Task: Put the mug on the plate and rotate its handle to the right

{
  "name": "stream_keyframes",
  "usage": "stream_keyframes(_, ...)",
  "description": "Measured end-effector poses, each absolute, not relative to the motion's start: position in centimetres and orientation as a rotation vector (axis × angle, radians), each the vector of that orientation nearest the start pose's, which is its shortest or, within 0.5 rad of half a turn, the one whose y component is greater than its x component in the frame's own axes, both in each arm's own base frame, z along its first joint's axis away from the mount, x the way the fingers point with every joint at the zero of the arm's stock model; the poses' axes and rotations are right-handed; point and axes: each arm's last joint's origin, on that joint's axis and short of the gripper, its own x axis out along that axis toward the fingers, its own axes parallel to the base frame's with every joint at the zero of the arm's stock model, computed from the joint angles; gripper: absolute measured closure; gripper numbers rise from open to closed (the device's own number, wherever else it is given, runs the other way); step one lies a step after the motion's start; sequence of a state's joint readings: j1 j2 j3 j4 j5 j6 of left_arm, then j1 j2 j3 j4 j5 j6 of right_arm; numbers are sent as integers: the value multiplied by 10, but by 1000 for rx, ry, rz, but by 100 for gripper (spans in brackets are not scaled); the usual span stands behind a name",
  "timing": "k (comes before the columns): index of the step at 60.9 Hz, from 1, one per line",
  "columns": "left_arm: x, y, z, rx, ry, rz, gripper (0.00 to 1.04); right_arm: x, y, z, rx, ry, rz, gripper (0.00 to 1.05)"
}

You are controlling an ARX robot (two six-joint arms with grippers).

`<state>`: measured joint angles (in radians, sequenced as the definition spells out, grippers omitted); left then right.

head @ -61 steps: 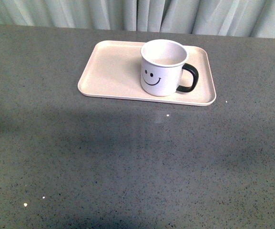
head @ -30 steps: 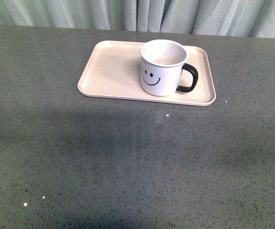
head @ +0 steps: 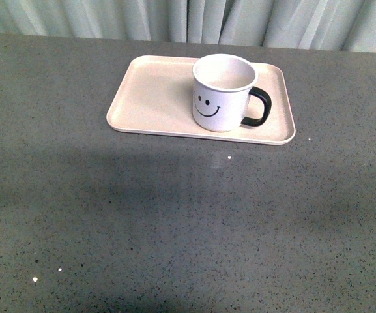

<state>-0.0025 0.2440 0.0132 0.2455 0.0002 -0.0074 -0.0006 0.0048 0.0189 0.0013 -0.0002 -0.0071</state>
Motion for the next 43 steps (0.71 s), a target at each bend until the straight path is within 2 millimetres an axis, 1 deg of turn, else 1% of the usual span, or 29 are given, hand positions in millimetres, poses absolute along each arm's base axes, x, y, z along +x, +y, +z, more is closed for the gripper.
stream_keyframes(16, 109, 0, 170, -8, -12, -3, 103, 97, 0, 170, -7, -15, 0, 9)
stream_keyframes(21, 102, 0, 167, -7, 17, -3, 103, 97, 0, 170, -7, -15, 0, 9)
stream_keyframes(25, 98, 0, 167, -8, 1, -3, 103, 97, 0, 170, -7, -15, 0, 9)
stream_keyframes(37, 98, 0, 167, -8, 4, -3, 103, 97, 0, 170, -7, -15, 0, 9)
stream_keyframes(39, 98, 0, 167, -8, 4, -3, 99, 97, 0, 170, -7, -15, 0, 9)
stream_keyframes(43, 98, 0, 167, -8, 3, -3, 86, 97, 0, 170, -7, -15, 0, 9)
